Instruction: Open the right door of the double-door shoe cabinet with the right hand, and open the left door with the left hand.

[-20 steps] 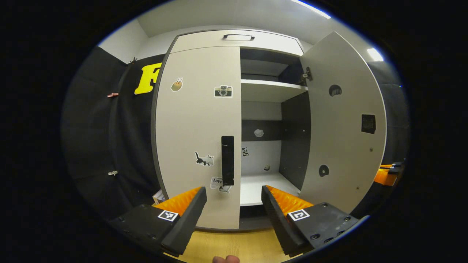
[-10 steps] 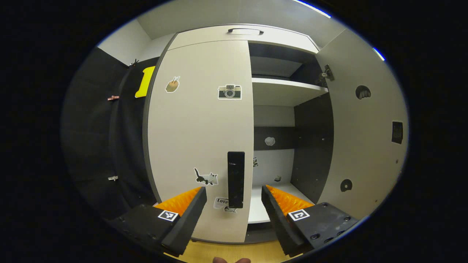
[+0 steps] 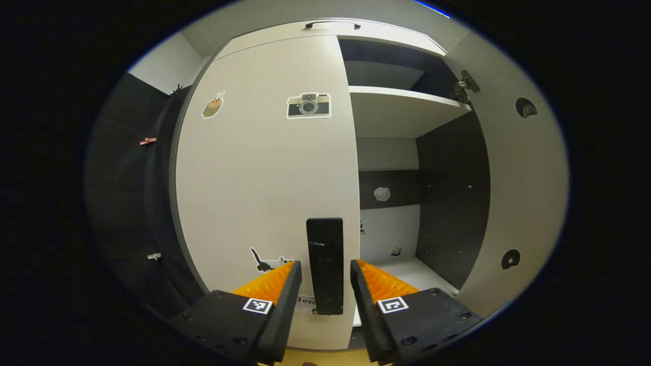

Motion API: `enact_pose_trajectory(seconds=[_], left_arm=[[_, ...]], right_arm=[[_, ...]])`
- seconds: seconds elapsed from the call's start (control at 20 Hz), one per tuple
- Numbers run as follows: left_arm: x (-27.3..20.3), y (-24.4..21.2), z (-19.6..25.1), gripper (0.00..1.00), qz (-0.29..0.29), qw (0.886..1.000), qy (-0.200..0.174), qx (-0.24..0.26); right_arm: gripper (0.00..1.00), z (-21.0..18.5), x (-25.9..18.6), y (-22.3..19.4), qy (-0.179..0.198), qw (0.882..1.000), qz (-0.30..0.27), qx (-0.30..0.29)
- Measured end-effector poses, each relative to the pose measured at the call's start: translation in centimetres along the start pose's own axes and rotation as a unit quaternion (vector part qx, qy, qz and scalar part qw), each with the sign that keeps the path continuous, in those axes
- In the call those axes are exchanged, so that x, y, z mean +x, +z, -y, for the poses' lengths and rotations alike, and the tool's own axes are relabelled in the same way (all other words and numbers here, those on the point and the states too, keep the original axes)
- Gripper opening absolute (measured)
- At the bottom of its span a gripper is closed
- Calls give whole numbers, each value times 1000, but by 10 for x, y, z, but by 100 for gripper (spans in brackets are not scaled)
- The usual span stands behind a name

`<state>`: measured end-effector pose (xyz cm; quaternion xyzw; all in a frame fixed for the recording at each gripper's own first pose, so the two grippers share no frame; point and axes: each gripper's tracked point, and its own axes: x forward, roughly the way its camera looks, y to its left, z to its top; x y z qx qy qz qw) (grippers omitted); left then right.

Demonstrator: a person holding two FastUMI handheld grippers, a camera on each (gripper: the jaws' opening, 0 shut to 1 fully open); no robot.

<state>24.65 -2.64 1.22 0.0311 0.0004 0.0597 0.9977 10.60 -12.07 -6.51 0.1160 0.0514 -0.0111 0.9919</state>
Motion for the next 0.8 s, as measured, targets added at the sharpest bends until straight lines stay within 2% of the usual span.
enact_pose_trajectory(seconds=[0.05,0.1,0.15,0.2,0.35,0.45,0.65,0.8], left_arm=[[5,1,2,53,-3,1000,-6,-7],[7,2,5,51,-4,1000,-11,-18],[9,2,5,41,-9,1000,-10,-27],[10,2,5,36,-13,999,-4,-30],[11,-2,5,34,-9,1000,16,-13],[13,-6,7,35,2,1000,13,-13],[10,-7,4,23,-21,999,10,-24],[2,-8,3,20,-26,999,8,-30]], right_arm=[[96,3,0,2,-1,1000,2,-2],[97,6,0,4,-4,1000,3,-4],[97,7,0,5,-5,1000,4,-4],[97,9,0,6,-6,1000,4,-1],[96,9,-4,6,-7,1000,3,10],[97,7,-9,6,-6,1000,4,14],[97,-2,-21,9,-3,1000,7,14],[96,-11,-29,18,-1,1000,18,17]])
